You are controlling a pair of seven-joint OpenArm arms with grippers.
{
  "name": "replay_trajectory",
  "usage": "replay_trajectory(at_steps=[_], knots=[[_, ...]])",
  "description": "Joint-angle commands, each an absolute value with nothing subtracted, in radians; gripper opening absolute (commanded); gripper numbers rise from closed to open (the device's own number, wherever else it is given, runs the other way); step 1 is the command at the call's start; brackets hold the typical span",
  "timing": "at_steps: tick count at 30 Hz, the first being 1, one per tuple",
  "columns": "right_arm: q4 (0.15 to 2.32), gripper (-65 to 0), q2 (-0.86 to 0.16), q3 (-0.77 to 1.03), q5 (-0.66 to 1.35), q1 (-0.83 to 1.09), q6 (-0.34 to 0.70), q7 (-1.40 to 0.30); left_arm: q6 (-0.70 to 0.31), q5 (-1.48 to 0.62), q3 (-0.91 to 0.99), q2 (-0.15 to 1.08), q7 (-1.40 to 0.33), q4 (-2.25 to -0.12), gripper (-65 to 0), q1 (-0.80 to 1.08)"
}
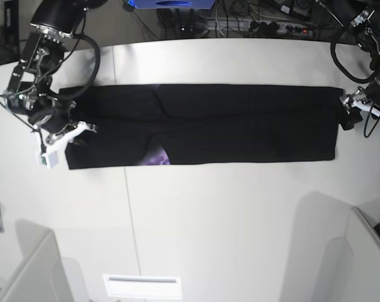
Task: Fold the T-shirt properly
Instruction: 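Release and reposition both grippers at the ends of the folded strip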
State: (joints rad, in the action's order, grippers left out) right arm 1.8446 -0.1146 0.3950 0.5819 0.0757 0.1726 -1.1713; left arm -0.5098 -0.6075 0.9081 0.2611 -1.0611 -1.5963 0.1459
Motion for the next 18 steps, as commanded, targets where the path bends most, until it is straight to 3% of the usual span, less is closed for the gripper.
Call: replay_trajectory(at_steps=[1,5,10,18], knots=[[1.863,-65.0,-0.124,0.397,0.598,0.064,0.176,-1.153,-0.515,-0.616,0.912,0.282,-1.049,-1.581,0.0,0.139],[1.867,-65.0,-0.124,0.397,0.598,0.076,0.176,-1.153,-0.516,-0.616,0.862,0.312,-1.04,-1.481,0.0,0.11],[1.867,-65.0,-0.124,0.397,0.598,0.077,0.176,-1.159,-0.51,-0.616,0.74,0.326,-0.906,-1.403,0.0,0.116],[1.87,-65.0,-0.124,0.397,0.598,0.077,0.176,-1.181,-0.51,-0.616,0.697,0.326,-0.886,-1.297,0.0,0.108]])
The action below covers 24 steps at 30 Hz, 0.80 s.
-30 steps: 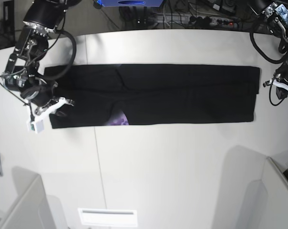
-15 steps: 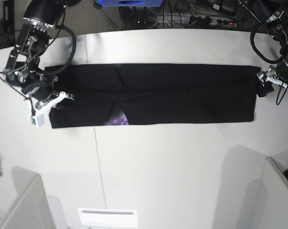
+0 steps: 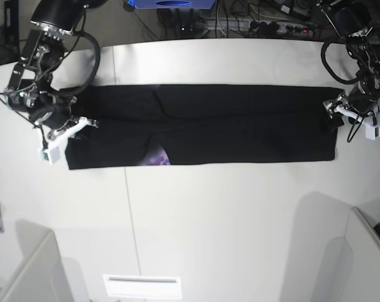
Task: Fold the T-shirt properly
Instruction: 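Release and reposition both grippers at the ends of the folded strip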
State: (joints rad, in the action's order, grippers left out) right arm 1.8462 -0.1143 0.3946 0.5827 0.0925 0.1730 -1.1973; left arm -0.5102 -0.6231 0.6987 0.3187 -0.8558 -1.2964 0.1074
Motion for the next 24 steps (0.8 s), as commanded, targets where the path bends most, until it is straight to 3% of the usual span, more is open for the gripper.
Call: replay_trajectory(at_steps=[1,6,11,16,19,24], knots=[[1.87,-65.0,-0.124,0.397,0.598,0.077,0.176,-1.181,-0.51,-0.616,0.697,0.326,-0.886,-1.297,0.0,0.108],[1.87,-65.0,-0.122,0.397,0.599,0.077,0.176,-1.181,-0.513,-0.616,0.696,0.325,-0.886,-1.297,-2.0,0.108],[1.874,-65.0,-0.122,0.398,0.599,0.093,0.177,-1.171,-0.512,-0.616,0.696,0.325,-0.886,-1.262,-27.5,0.107],[1.894,-65.0,-0.122,0.4,0.599,0.107,0.177,-1.171,-0.516,-0.616,0.696,0.325,-0.885,-1.224,-47.4,0.091],[1.894,-65.0,-0.122,0.404,0.599,0.113,0.177,-1.171,-0.516,-0.616,0.702,0.326,-0.885,-1.213,-65.0,0.088],[1.894,-65.0,-0.122,0.406,0.599,0.125,0.177,-1.171,-0.516,-0.616,0.705,0.338,-0.869,-1.222,-65.0,0.088]])
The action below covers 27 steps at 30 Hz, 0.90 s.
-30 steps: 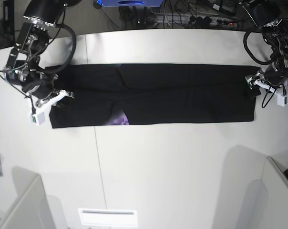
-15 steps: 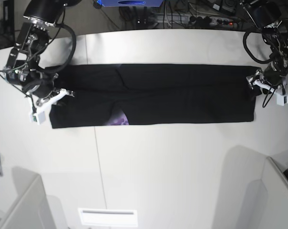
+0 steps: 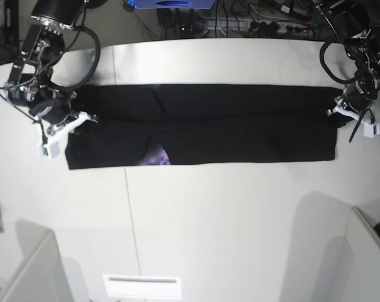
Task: Fold the T-shirt properly
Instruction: 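Release and reposition both grippers at the ends of the folded strip, then fold the strip end at the left gripper inward toward the right gripper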
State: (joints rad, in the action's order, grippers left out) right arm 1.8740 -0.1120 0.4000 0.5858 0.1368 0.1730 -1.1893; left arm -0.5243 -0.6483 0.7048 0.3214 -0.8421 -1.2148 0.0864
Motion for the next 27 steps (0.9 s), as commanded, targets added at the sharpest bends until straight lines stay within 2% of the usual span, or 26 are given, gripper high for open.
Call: replay_trajectory(at_steps=[1,6,14,21,27], knots=[[1.894,-65.0,-0.122,0.406,0.599,0.127,0.177,-1.171,-0.516,-0.616,0.705,0.343,-0.851,-1.224,-65.0,0.094],[1.894,-65.0,-0.13,0.407,0.599,0.142,0.177,-1.171,-0.516,-0.616,0.705,0.372,-0.751,-1.224,-65.0,0.13],[1.896,-65.0,-0.124,0.406,0.599,0.147,0.177,-1.17,-0.516,-0.616,0.705,0.387,-0.725,-1.244,-65.0,0.142],[1.896,-65.0,-0.124,0.407,0.599,0.147,0.177,-1.17,-0.51,-0.616,0.705,0.371,-0.723,-1.443,-65.0,0.216],[1.896,-65.0,-0.124,0.407,0.599,0.145,0.177,-1.17,-0.51,-0.549,0.702,0.291,-0.728,-1.606,-65.0,0.262]])
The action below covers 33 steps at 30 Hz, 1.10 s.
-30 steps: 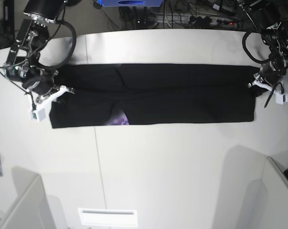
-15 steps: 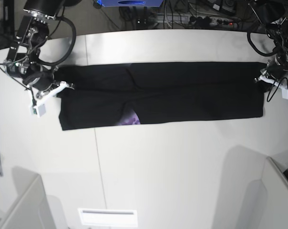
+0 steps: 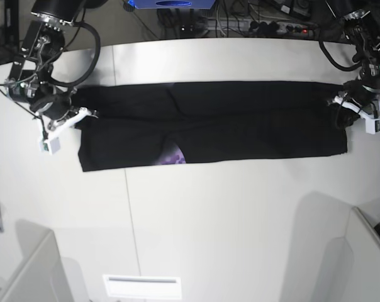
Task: Fold the T-shirt properly
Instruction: 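Fold the strip end at the left gripper inward toward the right gripper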
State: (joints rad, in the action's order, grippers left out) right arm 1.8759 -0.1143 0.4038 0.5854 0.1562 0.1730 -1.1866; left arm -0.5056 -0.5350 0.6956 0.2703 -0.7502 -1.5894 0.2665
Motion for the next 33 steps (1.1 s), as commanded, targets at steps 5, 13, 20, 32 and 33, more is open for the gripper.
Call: replay_trajectory(at_steps=[5,13,20,32,33], knots=[[1.894,-65.0,-0.124,0.404,0.599,0.142,0.177,-1.17,-0.516,-0.372,0.693,0.185,-0.73,-1.782,-65.0,0.275],[1.894,-65.0,-0.122,0.403,0.599,0.142,0.177,-1.17,-0.51,-0.285,0.509,0.143,-0.731,-1.88,-65.0,0.303],[1.894,-65.0,-0.122,0.407,0.599,0.142,0.177,-1.17,-0.51,-0.282,0.429,0.101,-0.731,-1.88,-65.0,0.305],[1.89,-65.0,-0.122,0.404,0.599,0.14,0.177,-1.17,-0.435,-0.289,0.231,0.099,-0.731,-1.88,-65.0,0.305],[1.89,-65.0,-0.122,0.404,0.599,0.14,0.177,-1.17,-0.435,-0.289,0.216,0.099,-0.731,-1.88,-65.0,0.305]])
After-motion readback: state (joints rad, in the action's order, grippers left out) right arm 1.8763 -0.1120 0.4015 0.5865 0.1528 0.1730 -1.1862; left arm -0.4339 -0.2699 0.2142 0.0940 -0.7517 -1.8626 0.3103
